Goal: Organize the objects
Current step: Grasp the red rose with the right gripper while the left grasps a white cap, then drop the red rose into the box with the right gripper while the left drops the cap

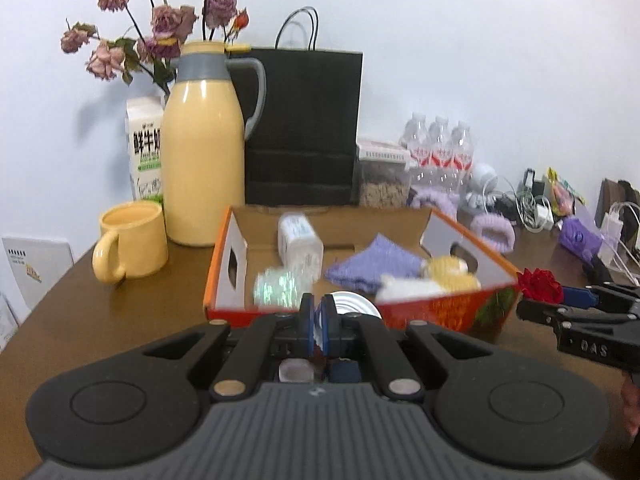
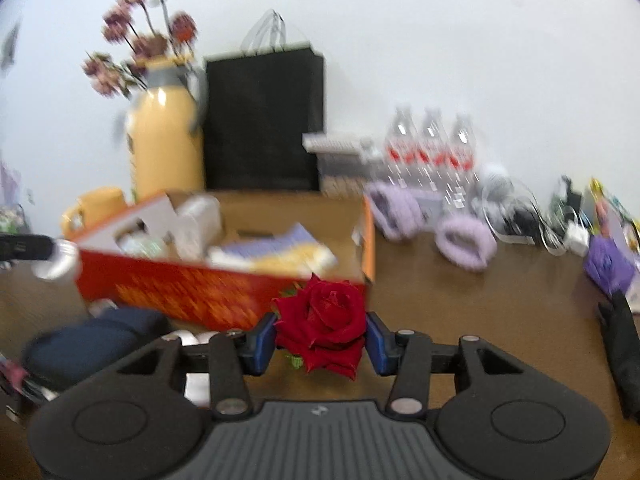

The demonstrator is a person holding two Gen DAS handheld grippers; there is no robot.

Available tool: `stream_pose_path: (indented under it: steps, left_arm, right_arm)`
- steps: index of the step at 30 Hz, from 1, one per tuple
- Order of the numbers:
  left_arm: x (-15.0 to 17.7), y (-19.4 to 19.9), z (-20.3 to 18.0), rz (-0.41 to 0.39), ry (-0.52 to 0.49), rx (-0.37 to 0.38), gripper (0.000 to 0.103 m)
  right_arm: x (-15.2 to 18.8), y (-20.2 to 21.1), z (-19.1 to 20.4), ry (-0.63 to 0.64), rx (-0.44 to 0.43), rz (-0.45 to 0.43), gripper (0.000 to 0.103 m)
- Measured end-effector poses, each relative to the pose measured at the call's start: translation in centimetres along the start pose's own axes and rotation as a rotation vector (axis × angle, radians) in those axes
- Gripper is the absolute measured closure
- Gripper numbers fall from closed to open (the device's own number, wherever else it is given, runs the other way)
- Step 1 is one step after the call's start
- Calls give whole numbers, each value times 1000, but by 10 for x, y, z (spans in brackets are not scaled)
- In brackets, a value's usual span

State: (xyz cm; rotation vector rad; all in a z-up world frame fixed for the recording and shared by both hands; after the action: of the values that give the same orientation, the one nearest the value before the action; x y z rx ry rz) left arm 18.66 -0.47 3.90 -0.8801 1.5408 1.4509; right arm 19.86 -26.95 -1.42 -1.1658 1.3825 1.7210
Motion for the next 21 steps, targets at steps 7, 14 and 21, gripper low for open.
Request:
stream_pose_path:
  steps: [7, 14, 21]
  left_arm:
    - [-32, -26, -1, -50, -8, 8, 99]
    - [-50, -73, 8, -40, 16, -7, 99]
    - [-50, -114, 15, 4, 0, 11, 99]
  right_arm:
    - [-42, -21, 36, 65, -60, -79, 58]
    - [-65, -81, 56, 56, -58, -73, 58]
    - [-55, -122, 49, 41, -43, -16, 58]
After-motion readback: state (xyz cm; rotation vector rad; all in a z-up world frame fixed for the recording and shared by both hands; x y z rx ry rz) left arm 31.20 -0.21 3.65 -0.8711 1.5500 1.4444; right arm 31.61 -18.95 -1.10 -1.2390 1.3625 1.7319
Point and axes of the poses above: each gripper's, at about its wrist camera, not at the fingertips, and y roughly against the way its jaws point, z to its left, x to its underside, the point moved 1 cm from there along -y, roughly the way its jaws point, and after that the axes turned 4 degrees about -y, right-handed, at the moved point
